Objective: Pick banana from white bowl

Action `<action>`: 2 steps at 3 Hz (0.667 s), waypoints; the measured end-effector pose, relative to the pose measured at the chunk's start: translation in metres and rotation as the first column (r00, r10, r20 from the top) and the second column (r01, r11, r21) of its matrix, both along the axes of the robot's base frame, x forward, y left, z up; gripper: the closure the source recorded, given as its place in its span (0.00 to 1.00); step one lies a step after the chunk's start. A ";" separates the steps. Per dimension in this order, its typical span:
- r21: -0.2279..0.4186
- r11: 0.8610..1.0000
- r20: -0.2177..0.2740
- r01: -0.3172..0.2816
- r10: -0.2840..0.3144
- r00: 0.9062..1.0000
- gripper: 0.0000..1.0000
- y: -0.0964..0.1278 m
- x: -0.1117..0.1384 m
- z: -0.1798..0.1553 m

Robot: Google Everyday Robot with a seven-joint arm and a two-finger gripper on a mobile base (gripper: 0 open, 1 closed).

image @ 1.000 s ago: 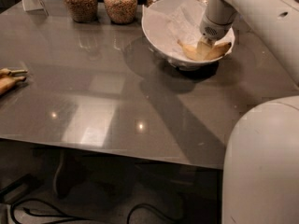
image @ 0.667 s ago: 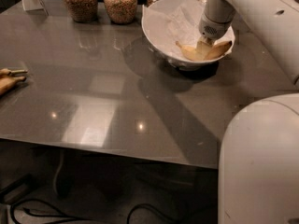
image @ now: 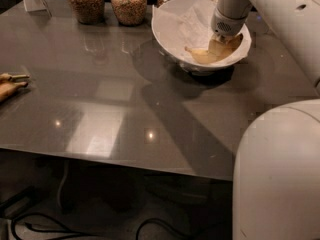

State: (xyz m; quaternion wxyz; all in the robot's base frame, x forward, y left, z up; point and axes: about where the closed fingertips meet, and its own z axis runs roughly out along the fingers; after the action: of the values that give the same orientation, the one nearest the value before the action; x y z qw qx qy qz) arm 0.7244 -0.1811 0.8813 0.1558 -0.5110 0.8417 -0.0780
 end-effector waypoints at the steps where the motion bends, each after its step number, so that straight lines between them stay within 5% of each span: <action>1: 0.023 1.000 0.060 -0.020 0.018 0.998 1.00 0.003 -0.004 0.024; 2: 0.043 0.998 0.136 -0.039 0.033 0.990 1.00 0.003 -0.013 0.056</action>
Offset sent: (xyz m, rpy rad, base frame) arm -0.0297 0.0014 0.1023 0.0735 -0.2376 0.0525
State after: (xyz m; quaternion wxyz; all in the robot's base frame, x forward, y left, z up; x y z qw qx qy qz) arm 0.7111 -0.1778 0.9373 0.2256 -0.5160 0.8214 -0.0903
